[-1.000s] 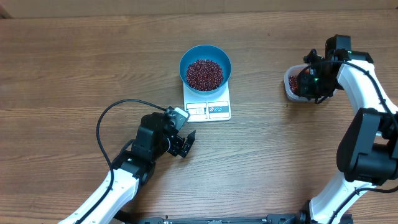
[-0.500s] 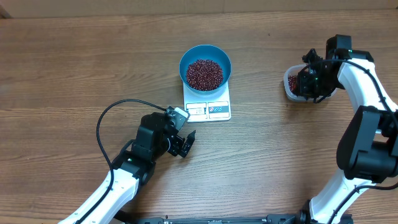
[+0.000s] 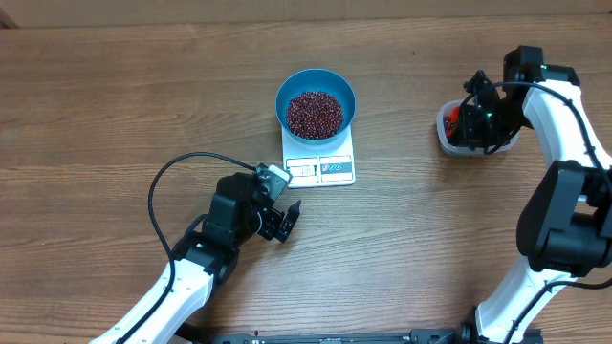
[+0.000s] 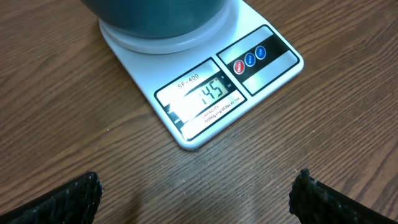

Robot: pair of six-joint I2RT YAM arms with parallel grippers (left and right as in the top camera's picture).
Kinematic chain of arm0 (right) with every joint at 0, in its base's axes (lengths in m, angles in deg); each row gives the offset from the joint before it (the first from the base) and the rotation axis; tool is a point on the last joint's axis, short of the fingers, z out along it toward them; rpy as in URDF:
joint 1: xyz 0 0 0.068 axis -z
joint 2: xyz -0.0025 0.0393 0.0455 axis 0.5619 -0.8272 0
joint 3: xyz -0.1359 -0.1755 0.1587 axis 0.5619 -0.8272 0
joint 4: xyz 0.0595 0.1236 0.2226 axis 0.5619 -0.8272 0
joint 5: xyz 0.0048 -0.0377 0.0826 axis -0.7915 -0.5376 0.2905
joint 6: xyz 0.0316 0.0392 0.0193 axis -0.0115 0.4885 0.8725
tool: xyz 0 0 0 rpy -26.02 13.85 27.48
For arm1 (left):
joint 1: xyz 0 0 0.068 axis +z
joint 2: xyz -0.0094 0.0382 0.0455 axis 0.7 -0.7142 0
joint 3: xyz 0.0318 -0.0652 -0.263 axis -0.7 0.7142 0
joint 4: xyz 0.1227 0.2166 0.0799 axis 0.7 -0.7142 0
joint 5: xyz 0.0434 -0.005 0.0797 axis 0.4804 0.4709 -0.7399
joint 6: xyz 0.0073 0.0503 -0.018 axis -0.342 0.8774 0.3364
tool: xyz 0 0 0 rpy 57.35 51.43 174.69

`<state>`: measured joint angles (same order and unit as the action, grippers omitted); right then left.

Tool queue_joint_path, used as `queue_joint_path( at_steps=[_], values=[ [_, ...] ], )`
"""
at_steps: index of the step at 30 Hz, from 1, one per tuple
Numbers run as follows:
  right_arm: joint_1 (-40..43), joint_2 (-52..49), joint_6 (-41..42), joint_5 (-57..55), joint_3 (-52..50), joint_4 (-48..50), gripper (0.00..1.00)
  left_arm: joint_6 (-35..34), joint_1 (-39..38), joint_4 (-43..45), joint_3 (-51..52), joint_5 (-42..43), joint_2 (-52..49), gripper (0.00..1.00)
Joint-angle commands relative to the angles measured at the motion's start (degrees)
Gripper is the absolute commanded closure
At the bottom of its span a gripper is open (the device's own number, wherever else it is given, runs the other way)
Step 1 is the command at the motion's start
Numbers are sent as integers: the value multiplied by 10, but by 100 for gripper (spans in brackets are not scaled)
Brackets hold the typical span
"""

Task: Scoop item into bowl and weigh 150g on scale
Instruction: 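Lower the scoop into the beans and scoop with the right gripper, then lift the filled scoop and carry it left over the blue bowl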

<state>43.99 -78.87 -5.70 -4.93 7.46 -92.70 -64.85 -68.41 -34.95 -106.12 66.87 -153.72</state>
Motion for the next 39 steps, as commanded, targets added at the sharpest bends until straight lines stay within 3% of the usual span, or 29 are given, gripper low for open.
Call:
queue_joint_path(
  at_steps=[1,30,39],
  values=[
    [-10,-6,-27,40,5,-7,96,-9,0,2,1,2,-4,0],
    [115,-6,-27,185,7,-5,96,-9,0,2,1,2,-4,0],
    [110,9,-70,200,79,-89,96,-9,0,2,1,2,-4,1]
  ],
)
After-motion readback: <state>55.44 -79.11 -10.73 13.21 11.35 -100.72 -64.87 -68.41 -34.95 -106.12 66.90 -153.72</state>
